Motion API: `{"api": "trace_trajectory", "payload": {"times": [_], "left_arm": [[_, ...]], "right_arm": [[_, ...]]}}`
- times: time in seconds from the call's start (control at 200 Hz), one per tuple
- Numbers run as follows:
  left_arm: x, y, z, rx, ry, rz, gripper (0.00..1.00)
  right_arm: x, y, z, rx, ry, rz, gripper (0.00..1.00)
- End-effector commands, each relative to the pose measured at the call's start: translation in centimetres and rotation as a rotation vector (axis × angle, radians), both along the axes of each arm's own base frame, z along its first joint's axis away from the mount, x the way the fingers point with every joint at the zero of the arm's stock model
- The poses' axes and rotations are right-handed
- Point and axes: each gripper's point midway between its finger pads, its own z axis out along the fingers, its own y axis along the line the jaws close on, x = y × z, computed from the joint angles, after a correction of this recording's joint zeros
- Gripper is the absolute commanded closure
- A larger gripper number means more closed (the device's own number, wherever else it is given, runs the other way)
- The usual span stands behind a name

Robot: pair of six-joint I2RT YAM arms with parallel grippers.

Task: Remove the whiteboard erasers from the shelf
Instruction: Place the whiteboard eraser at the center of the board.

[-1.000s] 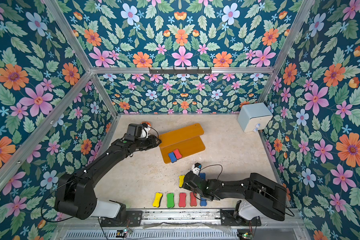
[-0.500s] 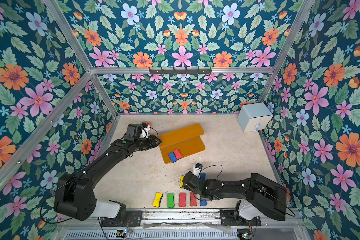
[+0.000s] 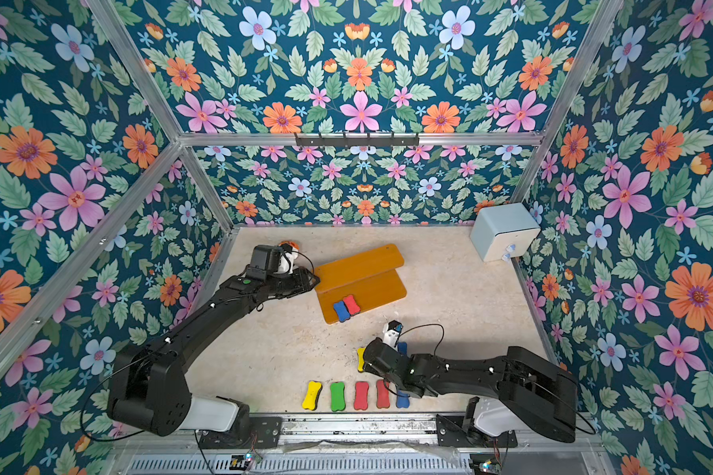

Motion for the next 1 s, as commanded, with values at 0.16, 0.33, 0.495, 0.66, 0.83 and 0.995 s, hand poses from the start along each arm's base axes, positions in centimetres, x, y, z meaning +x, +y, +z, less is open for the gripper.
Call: {"api": "trace_trajectory", "payload": {"times": [0.16, 0.33, 0.495, 0.66, 0.83, 0.995], "left_arm": [[1.9, 0.2, 0.9, 0.031, -0.015, 0.034, 0.48], [4.0, 0.8, 2.4, 0.083, -0.046, 0.071, 0.47], [5.1, 1.3, 1.8, 0.132, -0.027, 0.094, 0.48], [5.0, 1.4, 1.3, 0.143, -0.013, 0.092, 0.48], [4.6, 1.5, 1.4, 0.144, -0.011, 0.086, 0.47], [4.1, 1.0, 0.2, 0.134, 0.027, 0.060, 0.49]], "right_arm": [[4.3, -0.2, 4.0, 0.028, -0.158, 0.026, 0.70], [7.9, -0.3, 6.3, 0.052, -0.255, 0.060, 0.69], [11.0, -0.3, 7.6, 0.077, -0.327, 0.098, 0.68], [13.6, -0.3, 7.9, 0.070, -0.375, 0.142, 0.68], [15.3, 0.9, 8.4, 0.091, -0.407, 0.177, 0.69], [16.2, 2.0, 7.7, 0.124, -0.415, 0.190, 0.70]]}}
